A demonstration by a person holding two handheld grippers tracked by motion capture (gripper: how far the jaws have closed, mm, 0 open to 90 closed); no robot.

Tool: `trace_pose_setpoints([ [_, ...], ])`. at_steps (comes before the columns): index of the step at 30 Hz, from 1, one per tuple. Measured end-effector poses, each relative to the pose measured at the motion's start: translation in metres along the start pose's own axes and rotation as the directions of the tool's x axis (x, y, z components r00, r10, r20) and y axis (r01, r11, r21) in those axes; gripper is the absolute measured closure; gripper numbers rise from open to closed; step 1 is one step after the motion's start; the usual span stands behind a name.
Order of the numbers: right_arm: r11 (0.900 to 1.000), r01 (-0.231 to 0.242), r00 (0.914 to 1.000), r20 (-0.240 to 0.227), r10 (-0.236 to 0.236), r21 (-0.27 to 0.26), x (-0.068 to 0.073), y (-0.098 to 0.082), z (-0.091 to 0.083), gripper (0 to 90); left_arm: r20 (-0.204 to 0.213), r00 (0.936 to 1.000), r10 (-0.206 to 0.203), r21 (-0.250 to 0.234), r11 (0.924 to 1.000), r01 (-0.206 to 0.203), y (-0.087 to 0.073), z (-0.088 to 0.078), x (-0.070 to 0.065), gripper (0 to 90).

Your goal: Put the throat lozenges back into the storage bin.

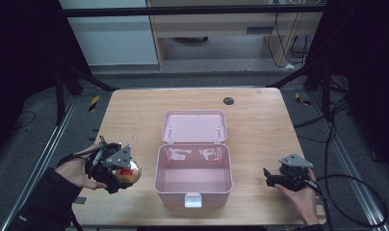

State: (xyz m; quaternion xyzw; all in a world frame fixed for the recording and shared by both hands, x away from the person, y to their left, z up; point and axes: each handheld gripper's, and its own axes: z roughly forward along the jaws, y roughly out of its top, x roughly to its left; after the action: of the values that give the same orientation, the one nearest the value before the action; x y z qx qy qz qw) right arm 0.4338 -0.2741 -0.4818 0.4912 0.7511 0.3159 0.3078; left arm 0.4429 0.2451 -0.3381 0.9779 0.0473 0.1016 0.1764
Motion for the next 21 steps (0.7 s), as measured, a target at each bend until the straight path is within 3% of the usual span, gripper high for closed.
trace_pose_setpoints([
  [11, 1.000, 0.004, 1.0000, -0.002, -0.004, 0.000, 0.000, 0.000, 0.000, 4.5, -0.008, 0.9998, 0.018, -0.009, 0.9998, -0.019, 0.023, -0.009, 0.005, 20.0],
  [21, 1.000, 0.005, 1.0000, -0.003, -0.005, 0.000, 0.000, 0.000, 0.000, 4.5, -0.013, 0.9975, 0.069, -0.024, 0.9973, -0.070, 0.051, -0.014, 0.006, 20.0],
])
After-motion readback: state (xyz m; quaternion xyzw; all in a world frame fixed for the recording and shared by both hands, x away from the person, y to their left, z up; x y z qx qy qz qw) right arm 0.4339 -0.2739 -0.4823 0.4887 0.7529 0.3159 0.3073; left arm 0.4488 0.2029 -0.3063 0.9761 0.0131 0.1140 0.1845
